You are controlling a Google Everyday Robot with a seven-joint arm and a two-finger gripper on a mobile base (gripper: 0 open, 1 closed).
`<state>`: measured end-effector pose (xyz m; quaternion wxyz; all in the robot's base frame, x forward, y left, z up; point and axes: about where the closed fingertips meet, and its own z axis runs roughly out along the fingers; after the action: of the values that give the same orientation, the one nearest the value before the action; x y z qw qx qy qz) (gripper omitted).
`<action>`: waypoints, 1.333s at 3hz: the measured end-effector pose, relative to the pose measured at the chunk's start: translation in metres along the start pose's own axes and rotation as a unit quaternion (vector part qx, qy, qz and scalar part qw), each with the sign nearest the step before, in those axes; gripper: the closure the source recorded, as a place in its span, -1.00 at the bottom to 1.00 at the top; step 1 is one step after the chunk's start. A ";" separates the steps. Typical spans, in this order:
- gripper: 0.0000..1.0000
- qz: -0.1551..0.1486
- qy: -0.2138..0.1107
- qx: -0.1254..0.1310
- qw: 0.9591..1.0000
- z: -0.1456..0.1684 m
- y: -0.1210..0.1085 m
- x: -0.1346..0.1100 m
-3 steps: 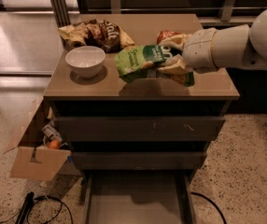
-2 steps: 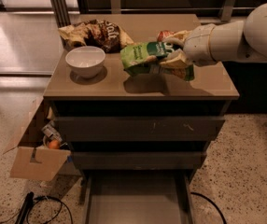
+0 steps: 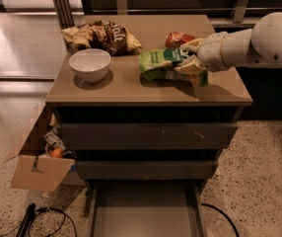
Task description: Pick green rice chip bag from bottom drawer and place on counter
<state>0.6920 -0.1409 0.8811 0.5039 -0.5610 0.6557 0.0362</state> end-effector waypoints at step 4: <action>0.01 -0.010 0.025 -0.001 1.000 0.005 0.020 0.022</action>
Offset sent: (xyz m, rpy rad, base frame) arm -0.0315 -0.0031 -0.0478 -0.1796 -0.0211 -0.0267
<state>0.6831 -0.1460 0.8531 0.4870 -0.5686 0.6627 0.0173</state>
